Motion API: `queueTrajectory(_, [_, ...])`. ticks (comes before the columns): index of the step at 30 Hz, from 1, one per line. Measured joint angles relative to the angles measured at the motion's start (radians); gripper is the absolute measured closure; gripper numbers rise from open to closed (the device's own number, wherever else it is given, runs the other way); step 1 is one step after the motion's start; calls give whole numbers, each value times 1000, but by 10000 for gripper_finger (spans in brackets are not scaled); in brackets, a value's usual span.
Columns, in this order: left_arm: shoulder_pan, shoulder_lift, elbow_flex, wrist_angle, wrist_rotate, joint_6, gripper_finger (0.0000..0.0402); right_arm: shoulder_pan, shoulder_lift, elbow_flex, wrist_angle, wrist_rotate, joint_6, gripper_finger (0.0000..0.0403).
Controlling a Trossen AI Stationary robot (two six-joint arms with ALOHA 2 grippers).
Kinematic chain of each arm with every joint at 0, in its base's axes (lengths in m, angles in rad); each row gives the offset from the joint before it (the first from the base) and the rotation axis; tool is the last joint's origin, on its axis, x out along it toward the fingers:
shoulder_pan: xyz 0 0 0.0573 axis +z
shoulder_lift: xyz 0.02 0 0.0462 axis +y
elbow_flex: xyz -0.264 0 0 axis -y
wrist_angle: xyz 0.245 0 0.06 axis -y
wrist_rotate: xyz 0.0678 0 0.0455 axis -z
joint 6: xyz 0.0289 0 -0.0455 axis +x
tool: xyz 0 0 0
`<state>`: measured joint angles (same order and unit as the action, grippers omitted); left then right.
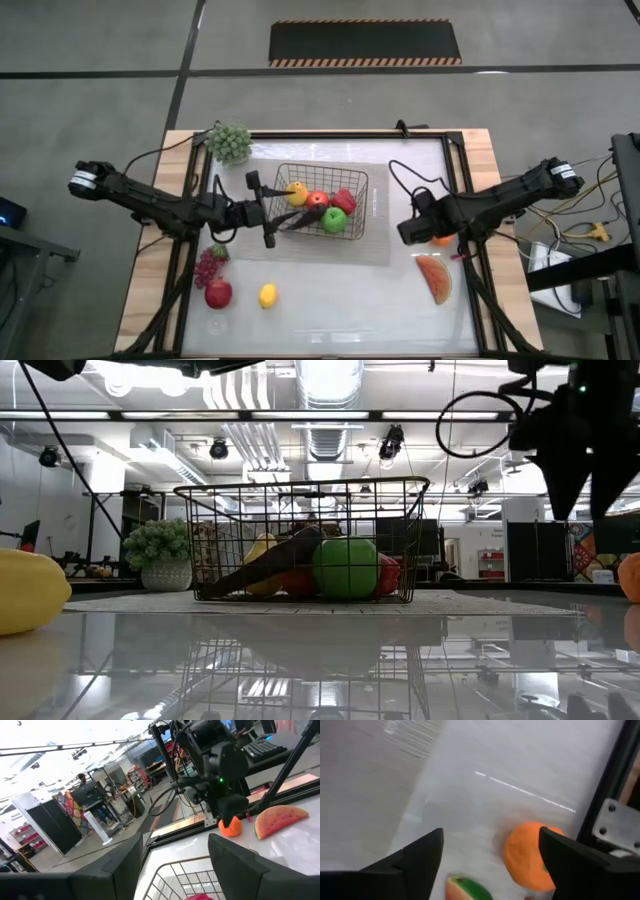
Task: Build produce basket
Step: Put the orange into the wire basket
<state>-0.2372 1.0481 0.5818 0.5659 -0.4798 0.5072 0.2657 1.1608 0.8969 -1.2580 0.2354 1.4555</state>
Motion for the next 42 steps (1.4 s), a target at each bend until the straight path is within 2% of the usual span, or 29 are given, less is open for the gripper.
queueTrajectory(4, [-2, -2, -10, 0, -1, 0, 194, 0, -1, -60, -1, -17, 69, 60])
queueTrajectory(8, [-2, -2, -19, -3, -2, 0, 194, 0, -1, -115, -2, -81, 104, 46])
queueTrajectory(17, [-2, -2, -20, -2, -4, 0, 194, 0, -1, -180, 4, -158, 115, 44])
queueTrajectory(27, [-2, -2, -21, -2, -4, -1, 194, 0, -1, -180, 11, -164, 116, 44])
queueTrajectory(32, [-2, -2, -21, -2, -4, -1, 194, 0, -1, -183, 64, -217, 108, 44])
queueTrajectory(37, [-1, -2, -21, -2, -4, -1, 194, 0, -2, -178, 165, -216, 48, 44])
queueTrajectory(42, [-2, -2, -21, -3, -4, -1, 194, 0, -1, -152, 143, -209, 45, 44])
